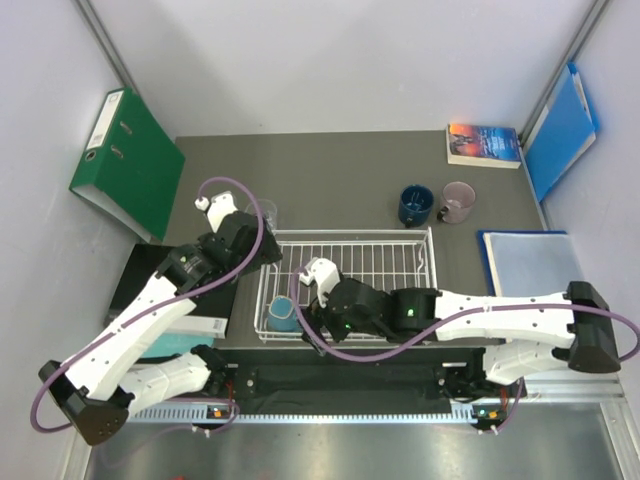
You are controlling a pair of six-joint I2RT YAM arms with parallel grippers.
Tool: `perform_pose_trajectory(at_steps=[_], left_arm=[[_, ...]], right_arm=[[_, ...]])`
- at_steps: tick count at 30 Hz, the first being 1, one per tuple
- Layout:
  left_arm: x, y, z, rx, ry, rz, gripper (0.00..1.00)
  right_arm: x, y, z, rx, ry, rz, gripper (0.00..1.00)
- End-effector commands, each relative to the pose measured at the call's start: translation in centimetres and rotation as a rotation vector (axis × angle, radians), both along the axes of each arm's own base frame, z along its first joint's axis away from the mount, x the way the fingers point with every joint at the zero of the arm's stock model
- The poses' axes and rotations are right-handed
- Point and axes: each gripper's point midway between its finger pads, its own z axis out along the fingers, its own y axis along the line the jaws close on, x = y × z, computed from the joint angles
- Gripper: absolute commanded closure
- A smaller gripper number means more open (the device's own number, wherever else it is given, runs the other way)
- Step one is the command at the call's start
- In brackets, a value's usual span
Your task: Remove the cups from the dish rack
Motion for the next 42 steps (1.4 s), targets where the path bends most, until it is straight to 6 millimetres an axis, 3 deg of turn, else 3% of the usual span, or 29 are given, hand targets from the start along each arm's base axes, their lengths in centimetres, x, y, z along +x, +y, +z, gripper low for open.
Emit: perform_pose_trajectory(at_steps=[1, 5, 6, 12, 15, 22, 32, 42], left_arm=[[0.0, 0.3, 0.3, -0.025, -0.034, 0.029, 0.01], [-0.2, 0.3, -0.3, -0.029, -0.021, 0.020, 0.01], [-0.4, 0.2, -0.6, -0.023, -0.011, 0.013, 0.01], [-0.5, 0.4, -1.1, -0.011, -0.009, 0.007, 0.01], [-0.5, 0.2, -0.9, -0.025, -0.016, 0.000, 0.01], [-0.6, 0.0, -1.1, -0.043, -0.023, -0.009, 0.01], [-0.3, -0.4, -1.3, -0.050, -0.020, -0.007, 0.01], [-0.1, -0.6, -1.6, -0.051, -0.015, -0.007, 0.01]], right_arm=[[-0.6, 2.1, -0.9, -0.013, -0.036, 0.094, 0.16], [-1.0, 3.7, -2.1, -0.039, -0.025, 0.145, 0.19], [-1.0, 4.1, -3.2, -0.074, -0.024, 0.159, 0.20], [-0.7, 6.4, -3.3, -0.086, -0.023, 0.170, 0.25], [-0.7, 7.1, -2.2, -0.052, -0.020, 0.172, 0.26], [-0.2, 6.8, -0.7, -0.035, -0.020, 0.155, 0.26], [3.4, 4.8, -0.6, -0.006, -0.007, 0.047, 0.41], [3.7, 4.0, -4.1, -0.063, 0.052, 0.054, 0.44]])
